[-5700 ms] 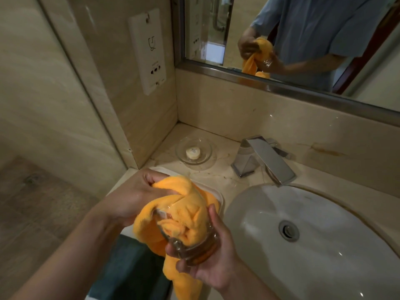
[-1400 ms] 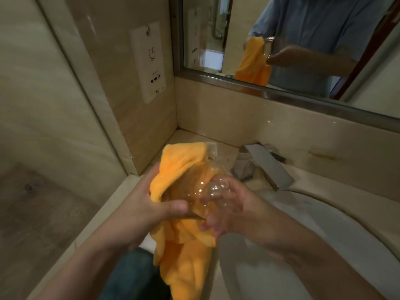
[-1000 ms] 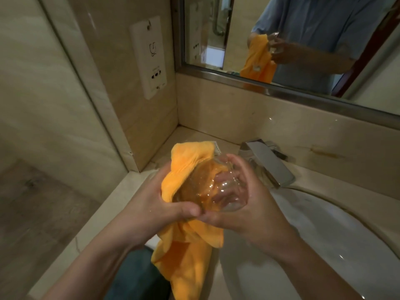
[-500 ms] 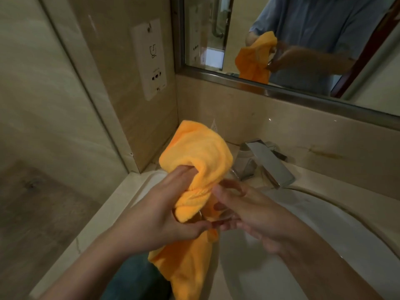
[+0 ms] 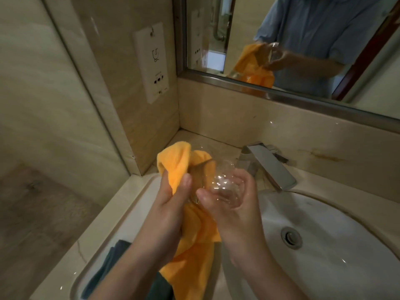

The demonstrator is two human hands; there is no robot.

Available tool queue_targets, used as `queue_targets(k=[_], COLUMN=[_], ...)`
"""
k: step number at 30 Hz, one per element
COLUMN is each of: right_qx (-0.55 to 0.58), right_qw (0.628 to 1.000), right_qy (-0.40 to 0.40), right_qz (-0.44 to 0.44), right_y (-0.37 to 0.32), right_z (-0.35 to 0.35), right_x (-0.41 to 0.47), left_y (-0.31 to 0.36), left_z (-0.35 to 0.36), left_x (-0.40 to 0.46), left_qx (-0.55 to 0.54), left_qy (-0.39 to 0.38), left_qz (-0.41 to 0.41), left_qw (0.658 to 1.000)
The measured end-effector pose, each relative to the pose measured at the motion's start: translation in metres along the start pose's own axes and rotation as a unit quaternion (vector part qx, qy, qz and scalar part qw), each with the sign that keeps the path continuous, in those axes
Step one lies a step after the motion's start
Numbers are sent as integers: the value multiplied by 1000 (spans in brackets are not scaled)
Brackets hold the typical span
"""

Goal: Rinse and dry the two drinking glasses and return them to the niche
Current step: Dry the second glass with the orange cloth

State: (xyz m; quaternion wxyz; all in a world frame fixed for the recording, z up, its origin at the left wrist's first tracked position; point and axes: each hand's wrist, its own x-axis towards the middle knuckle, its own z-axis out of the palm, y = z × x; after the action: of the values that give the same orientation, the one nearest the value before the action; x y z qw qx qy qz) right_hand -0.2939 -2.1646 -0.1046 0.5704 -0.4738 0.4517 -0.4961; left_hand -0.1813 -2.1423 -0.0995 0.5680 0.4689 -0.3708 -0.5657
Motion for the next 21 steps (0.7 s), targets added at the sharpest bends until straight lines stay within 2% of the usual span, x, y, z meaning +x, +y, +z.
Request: queue_targets(k=[2,4,6,8,10,12,14,15,19,21], right_qx=[-40,-56,-48,-68,-107,-118,-142,-170,-259,-259], right_qw=[998,997,999,997,993,990,981,974,950,948], right_qy=[15,18,20,13,-5,-40,-90,-112,-160,-173], right_qz=[-38,-41,-17,18,42,68,99,103,70,66], right_y=[1,4,4,0,-6,-14,-20,-23,-36,-40], right_z=[2,1,-2,-6,-11,-17,-22,-23,-24,-26], right_x=[1,3,7,10,13,15,15,15,13,13], left_y=[-1,-5,-9,-7,-11,-10,-2,3,16,19], left_z=[5,6,7,12,9,-4,-19,-24,-20,-17], left_x=[-4,-7,-10,-16,-18,-13,-6,-3,3,0], left_qx=[-56,-44,24,139,275,390,468,480,433,336], left_qy=[3,14,39,37,12,-26,-86,-112,-151,-153], left_qz=[-25,-17,13,71,143,193,223,230,185,146], left_qw=[998,999,999,987,951,900,850,839,869,918])
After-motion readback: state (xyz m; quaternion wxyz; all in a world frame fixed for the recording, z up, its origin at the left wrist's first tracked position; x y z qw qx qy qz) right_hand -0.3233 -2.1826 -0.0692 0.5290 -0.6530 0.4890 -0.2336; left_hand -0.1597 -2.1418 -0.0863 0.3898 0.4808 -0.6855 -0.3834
